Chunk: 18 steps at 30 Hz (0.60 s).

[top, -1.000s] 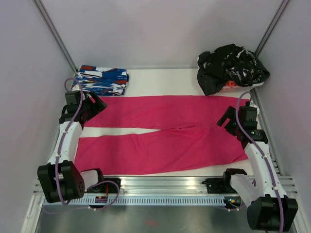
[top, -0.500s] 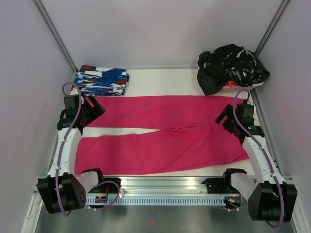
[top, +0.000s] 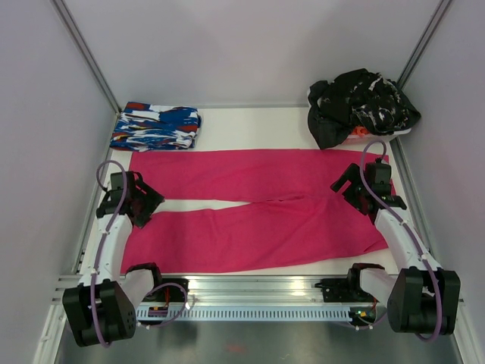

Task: Fold and stack the trousers
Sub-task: Flatten the trousers out

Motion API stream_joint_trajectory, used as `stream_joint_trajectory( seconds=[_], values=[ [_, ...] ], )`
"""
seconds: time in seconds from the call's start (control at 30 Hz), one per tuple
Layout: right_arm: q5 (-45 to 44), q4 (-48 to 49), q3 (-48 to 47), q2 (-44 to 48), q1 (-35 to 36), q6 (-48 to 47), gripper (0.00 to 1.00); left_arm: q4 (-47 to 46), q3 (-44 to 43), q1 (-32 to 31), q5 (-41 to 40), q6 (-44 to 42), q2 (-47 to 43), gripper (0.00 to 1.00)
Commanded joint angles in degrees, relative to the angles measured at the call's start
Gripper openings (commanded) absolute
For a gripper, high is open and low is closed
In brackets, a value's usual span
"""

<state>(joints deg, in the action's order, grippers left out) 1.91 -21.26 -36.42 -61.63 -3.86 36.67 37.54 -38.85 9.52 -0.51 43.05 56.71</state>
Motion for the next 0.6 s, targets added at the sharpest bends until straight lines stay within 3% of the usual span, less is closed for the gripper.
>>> stream_joint_trajectory(
  seconds=[0.0,0.27,0.57],
  values=[
    [1.4,2.4,0.0,0.6,0.0,1.1,0.98,-0.4,1.6,0.0,-2.6,6.1,-0.5,0.78],
    [1.0,0.5,0.0,3.6,0.1,-1.2,0.98,-5.8,3.6,0.0,-0.5,6.2,3.0,0.78],
    [-1.6,1.6,2.4,1.7,0.1,0.9,0.98,-5.0,4.4,-1.0,-2.8,6.8,5.8,0.77]
  ],
)
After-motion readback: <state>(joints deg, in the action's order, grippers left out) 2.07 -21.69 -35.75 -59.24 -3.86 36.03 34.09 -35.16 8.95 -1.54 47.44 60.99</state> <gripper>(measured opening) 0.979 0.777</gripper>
